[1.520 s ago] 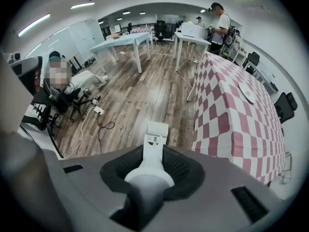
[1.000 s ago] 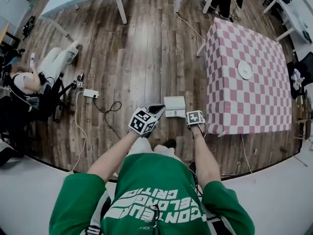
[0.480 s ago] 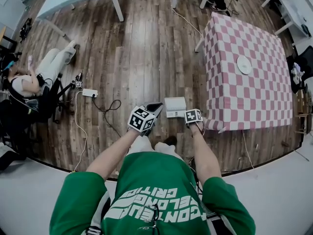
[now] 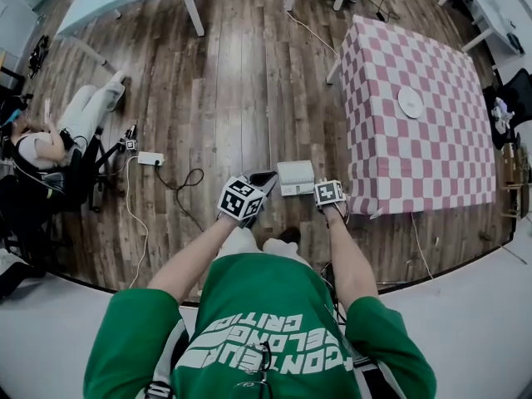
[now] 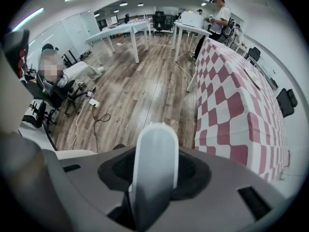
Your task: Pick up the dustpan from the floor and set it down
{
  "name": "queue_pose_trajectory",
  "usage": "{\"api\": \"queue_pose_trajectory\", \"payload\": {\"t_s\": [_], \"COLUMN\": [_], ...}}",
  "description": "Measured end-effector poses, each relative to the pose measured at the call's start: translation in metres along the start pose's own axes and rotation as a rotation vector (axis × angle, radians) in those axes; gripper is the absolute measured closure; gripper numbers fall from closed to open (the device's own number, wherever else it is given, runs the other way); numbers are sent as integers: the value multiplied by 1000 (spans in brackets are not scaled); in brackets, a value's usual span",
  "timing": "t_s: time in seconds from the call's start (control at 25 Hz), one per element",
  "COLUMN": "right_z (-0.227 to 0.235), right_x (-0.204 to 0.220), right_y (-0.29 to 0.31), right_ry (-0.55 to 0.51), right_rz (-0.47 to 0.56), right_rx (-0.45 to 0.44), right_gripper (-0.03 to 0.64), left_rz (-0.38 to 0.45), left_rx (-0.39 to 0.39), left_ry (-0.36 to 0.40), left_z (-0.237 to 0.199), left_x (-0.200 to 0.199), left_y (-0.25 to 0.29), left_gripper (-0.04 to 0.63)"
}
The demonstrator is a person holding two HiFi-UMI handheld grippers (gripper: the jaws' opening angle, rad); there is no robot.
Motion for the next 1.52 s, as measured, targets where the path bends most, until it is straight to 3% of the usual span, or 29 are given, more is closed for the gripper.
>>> {"api": "queue_pose_trajectory", "payload": {"t_s": [0.4, 0.88, 0.96, 1.2, 1.52], "right_z": [13, 17, 13, 14, 23], "right_x": [-3, 18, 24, 47, 74], "right_y": [-62, -185, -209, -256, -293], "right_ry": [98, 174, 174, 202, 237], "right_rz": [150, 540, 616, 761, 852], "right_rx": [21, 24, 25, 47, 62], "right_gripper": [443, 442, 451, 577, 600], "left_rz": [23, 124, 143, 180, 203], "left_rx": [15, 34, 40, 52, 76], "left_ry": [5, -47, -33, 51, 129], "left_z": [7, 27, 34, 55, 77], "left_x": [-5, -25, -31, -52, -73], "left_y": [-6, -28, -32, -38, -39], "left_gripper": [592, 592, 592, 592, 592]}}
Point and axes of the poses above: the fingertips, and each gripper's own axes: y forward along the fingers, z to its right, x out of its underside, the point moved 3 cm from there along -y, backward along the fingers, and after that the axes turned 8 degrees about -z, right-handed, at the moved point
